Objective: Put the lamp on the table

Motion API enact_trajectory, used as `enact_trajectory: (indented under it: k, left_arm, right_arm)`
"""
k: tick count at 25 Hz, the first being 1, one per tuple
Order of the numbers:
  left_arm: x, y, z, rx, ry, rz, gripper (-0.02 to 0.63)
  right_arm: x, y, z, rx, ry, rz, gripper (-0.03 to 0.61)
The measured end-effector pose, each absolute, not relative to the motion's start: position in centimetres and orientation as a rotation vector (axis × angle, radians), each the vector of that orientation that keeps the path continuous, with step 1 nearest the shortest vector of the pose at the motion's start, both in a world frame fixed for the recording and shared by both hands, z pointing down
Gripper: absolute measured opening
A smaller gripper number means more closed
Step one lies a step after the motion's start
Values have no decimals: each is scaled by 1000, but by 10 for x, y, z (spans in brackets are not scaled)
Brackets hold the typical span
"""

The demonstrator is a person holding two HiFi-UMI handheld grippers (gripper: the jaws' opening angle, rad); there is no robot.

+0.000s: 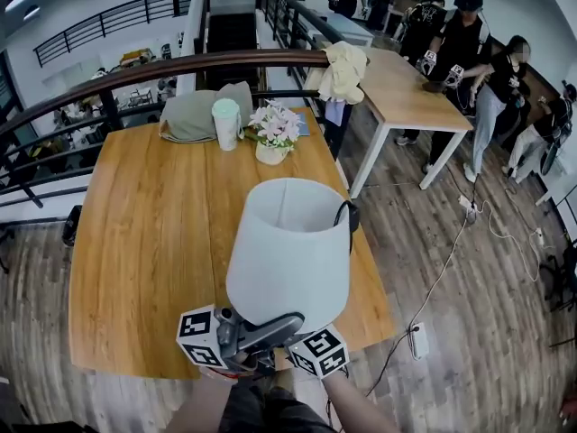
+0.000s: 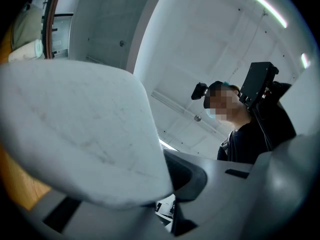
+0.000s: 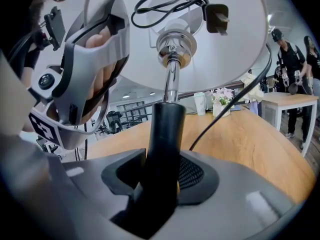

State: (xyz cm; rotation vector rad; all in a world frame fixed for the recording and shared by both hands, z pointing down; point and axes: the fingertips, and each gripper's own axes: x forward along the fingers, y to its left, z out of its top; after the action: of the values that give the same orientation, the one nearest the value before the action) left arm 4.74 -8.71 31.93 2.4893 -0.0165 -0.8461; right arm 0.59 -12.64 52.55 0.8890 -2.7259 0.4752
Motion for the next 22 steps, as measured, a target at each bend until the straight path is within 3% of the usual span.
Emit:
enact_trajectory:
  k: [22]
  left_arm:
    - [7, -187, 334, 2453, 56, -842, 18]
  right_arm:
    - [-28, -226, 539, 980, -2693, 470, 186]
